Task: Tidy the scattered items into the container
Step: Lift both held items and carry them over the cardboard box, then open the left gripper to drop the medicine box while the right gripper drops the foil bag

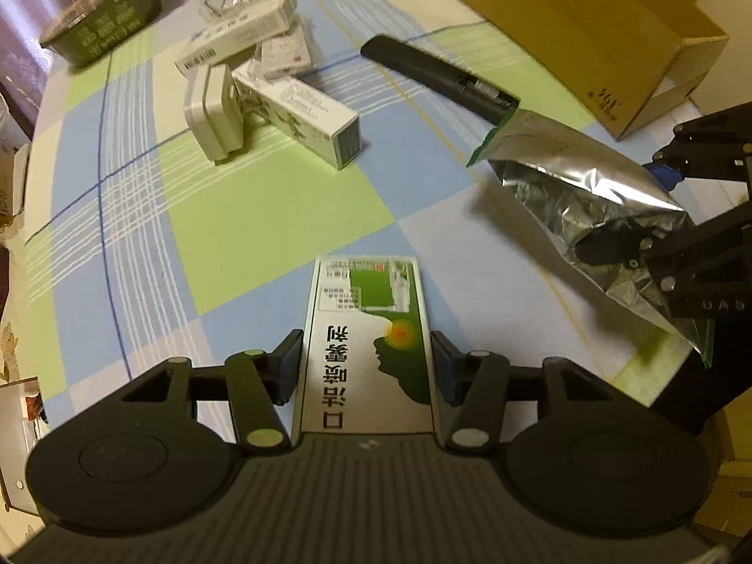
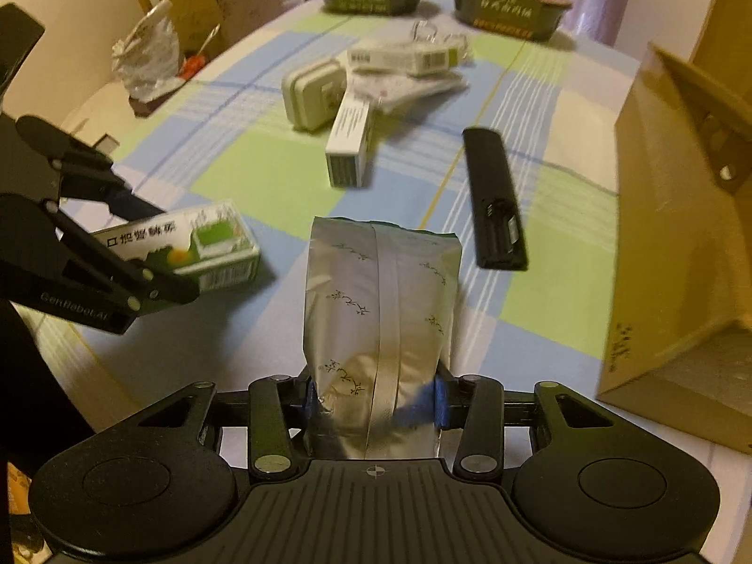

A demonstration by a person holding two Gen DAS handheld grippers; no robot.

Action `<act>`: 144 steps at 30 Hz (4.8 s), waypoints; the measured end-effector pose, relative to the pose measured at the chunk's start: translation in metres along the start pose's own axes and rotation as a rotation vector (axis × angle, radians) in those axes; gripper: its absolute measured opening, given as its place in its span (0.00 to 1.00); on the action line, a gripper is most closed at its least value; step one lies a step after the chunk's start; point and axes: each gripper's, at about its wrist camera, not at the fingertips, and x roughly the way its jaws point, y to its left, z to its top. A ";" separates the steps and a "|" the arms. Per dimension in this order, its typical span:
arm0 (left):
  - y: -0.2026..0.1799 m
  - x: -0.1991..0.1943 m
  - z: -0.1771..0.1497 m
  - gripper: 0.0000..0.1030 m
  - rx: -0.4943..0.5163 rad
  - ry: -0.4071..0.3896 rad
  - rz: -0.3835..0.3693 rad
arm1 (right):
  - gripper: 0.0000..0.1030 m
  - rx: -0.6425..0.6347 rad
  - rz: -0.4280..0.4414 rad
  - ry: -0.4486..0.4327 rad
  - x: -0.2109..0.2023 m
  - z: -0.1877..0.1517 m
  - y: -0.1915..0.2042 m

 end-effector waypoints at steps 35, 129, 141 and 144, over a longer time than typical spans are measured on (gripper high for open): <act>-0.125 -0.099 0.117 0.49 0.091 -0.283 -0.099 | 0.45 0.238 -0.234 -0.302 -0.168 -0.007 -0.119; -0.156 -0.020 0.197 0.49 -0.217 -0.348 -0.127 | 0.87 0.295 -0.257 -0.252 -0.098 0.043 -0.257; -0.147 -0.024 0.185 0.49 -0.238 -0.346 -0.121 | 0.93 0.323 -0.289 -0.279 -0.117 0.020 -0.252; -0.145 -0.028 0.178 0.49 -0.242 -0.346 -0.120 | 0.93 0.337 -0.284 -0.273 -0.121 0.012 -0.247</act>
